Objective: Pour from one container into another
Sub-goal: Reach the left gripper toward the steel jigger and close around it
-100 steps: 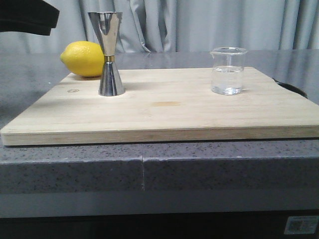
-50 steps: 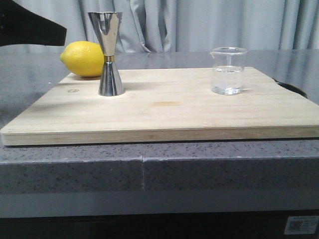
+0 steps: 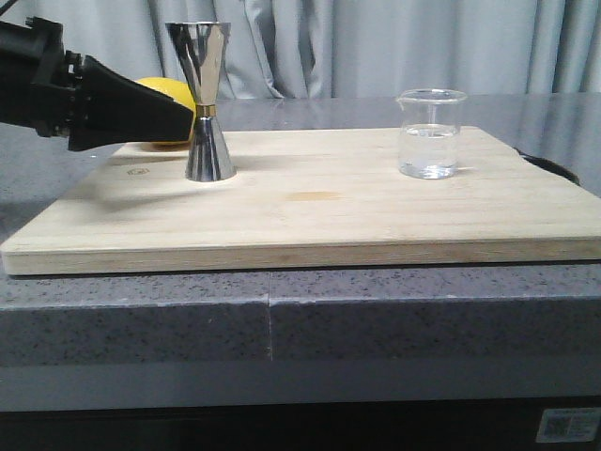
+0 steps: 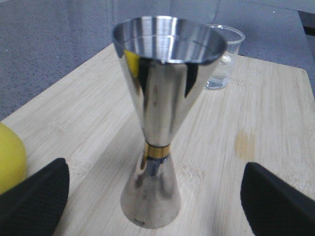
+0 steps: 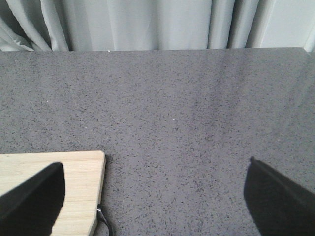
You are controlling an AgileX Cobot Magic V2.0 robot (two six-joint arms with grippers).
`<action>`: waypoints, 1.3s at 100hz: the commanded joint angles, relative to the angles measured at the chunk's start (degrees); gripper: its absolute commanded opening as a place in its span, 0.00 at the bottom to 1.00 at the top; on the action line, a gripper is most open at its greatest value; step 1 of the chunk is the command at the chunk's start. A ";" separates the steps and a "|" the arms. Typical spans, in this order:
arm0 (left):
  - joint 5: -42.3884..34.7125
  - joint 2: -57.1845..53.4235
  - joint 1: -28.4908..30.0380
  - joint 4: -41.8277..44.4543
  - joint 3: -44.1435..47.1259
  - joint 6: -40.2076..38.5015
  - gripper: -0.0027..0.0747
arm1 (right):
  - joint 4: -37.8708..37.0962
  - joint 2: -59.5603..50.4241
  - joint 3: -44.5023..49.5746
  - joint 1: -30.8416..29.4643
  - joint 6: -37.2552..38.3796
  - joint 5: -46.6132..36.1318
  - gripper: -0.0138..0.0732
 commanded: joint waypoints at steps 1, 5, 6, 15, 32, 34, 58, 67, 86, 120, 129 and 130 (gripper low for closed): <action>1.44 -2.15 -1.14 -5.61 -1.07 0.97 0.86 | -0.64 -0.67 -2.16 -0.13 -0.23 -4.66 0.93; 1.04 -2.15 -1.41 -6.08 -1.07 1.19 0.86 | -0.64 -0.67 -2.16 -0.13 -0.23 -4.66 0.93; 1.03 -2.15 -1.44 -6.23 -1.07 1.20 0.86 | -0.64 -0.67 -2.16 -0.13 -0.23 -4.66 0.93; 0.64 -2.15 -2.29 -6.80 -1.07 2.23 0.86 | -0.64 -0.67 -2.16 -0.13 -0.23 -4.90 0.93; -1.20 -2.15 -4.18 -9.27 -1.07 2.66 0.86 | -0.64 -0.67 -2.16 -0.13 -0.23 -5.24 0.93; -1.33 -2.15 -4.52 -9.35 -1.07 2.84 0.86 | -0.64 -0.67 -2.16 -0.13 -0.23 -5.24 0.93; -3.26 -2.15 -6.20 -9.74 -1.07 3.33 0.86 | -0.64 -0.67 -2.16 -0.13 -0.23 -5.24 0.93; -3.26 -2.15 -6.20 -10.48 -1.07 3.33 0.86 | -0.64 -0.67 -2.16 -0.13 -0.23 -5.13 0.93; -3.26 -2.15 -6.20 -12.04 -1.07 3.33 0.86 | -0.64 -0.67 -2.16 -0.13 -0.23 -5.13 0.93; -3.26 -2.15 -6.20 -12.28 -1.07 3.33 0.53 | -0.64 -0.67 -2.16 -0.13 -0.23 -5.13 0.93; -3.26 -2.15 -6.20 -12.28 -1.07 3.33 0.47 | -0.64 -0.67 -2.16 -0.13 -0.23 -5.13 0.93; -3.26 -2.15 -6.20 -12.28 -1.07 3.33 0.47 | -0.64 -0.67 -2.16 -0.13 -0.23 -5.13 0.93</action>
